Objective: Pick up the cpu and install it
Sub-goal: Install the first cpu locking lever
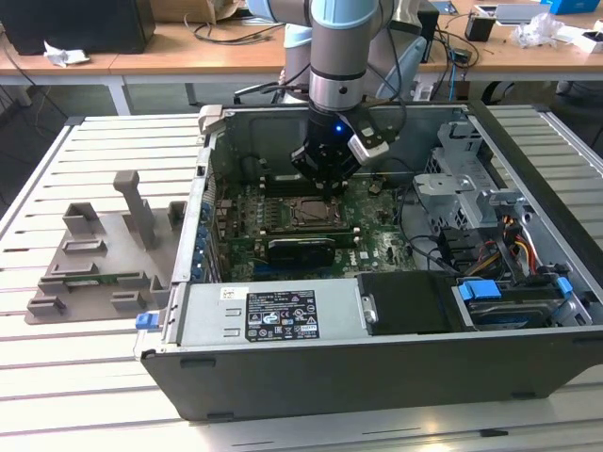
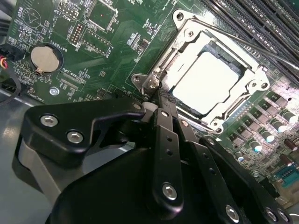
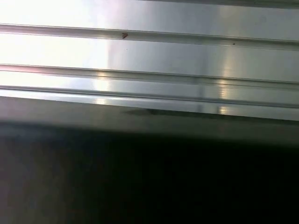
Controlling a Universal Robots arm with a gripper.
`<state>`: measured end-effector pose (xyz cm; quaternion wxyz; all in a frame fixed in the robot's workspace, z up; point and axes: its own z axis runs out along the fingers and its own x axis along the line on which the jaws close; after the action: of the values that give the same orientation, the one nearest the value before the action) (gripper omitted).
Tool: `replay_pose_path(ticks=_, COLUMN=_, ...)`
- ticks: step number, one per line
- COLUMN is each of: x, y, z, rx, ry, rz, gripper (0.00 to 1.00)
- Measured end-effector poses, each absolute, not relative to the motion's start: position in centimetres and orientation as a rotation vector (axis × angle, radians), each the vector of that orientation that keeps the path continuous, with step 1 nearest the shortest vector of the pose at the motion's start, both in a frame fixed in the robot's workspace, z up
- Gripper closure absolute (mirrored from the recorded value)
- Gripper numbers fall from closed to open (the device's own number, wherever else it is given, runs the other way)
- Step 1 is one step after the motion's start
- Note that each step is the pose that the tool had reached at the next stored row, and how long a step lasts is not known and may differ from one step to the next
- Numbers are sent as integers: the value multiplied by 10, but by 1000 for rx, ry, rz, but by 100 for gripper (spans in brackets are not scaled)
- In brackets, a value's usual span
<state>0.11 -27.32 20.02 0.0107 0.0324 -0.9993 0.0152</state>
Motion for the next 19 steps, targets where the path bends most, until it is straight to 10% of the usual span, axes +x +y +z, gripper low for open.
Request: replay_pose_path(ticks=19, x=1, y=-289, z=210, rx=101, ry=-3118, rz=82, gripper=89)
